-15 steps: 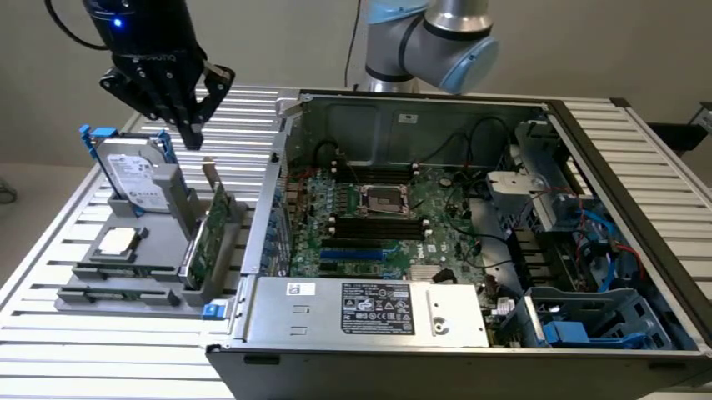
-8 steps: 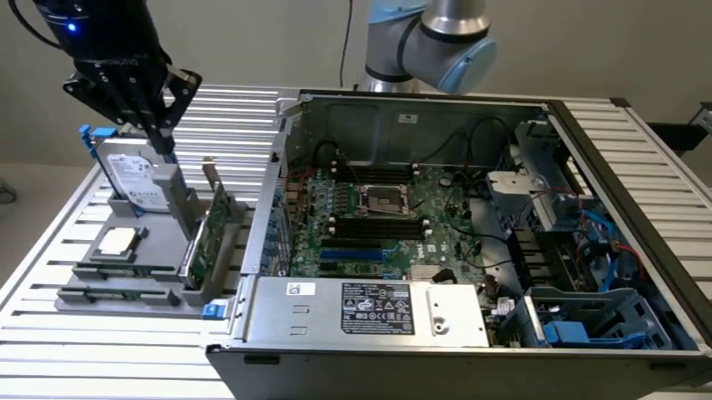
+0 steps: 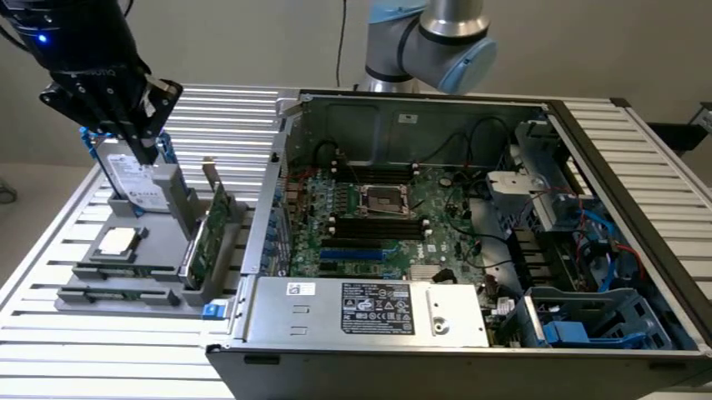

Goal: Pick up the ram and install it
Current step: 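Reach for the ram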

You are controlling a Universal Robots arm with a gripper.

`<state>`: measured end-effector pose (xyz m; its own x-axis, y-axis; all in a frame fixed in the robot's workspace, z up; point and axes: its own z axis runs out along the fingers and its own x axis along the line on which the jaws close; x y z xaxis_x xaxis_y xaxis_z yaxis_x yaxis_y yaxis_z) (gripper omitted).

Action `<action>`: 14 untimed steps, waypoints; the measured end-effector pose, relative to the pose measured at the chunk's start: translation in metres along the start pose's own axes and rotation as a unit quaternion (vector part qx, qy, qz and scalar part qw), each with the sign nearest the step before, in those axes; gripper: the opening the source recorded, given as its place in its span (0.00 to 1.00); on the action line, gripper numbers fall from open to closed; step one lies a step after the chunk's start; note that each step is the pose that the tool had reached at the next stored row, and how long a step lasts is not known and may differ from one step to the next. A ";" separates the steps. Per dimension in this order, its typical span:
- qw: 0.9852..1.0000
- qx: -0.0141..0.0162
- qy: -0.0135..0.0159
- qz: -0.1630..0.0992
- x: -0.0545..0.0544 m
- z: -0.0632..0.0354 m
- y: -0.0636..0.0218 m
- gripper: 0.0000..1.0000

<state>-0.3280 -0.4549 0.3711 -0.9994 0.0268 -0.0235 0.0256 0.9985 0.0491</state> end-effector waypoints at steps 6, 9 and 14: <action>1.000 0.000 0.000 0.000 0.009 0.0015 -0.0139 0.11; 1.000 0.000 0.000 -0.001 0.014 0.0031 -0.0185 0.11; 1.000 0.000 0.000 -0.003 0.021 0.0067 -0.0238 0.11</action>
<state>-0.3498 -0.4777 0.3627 -0.9995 0.0215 -0.0235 0.0203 0.9986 0.0491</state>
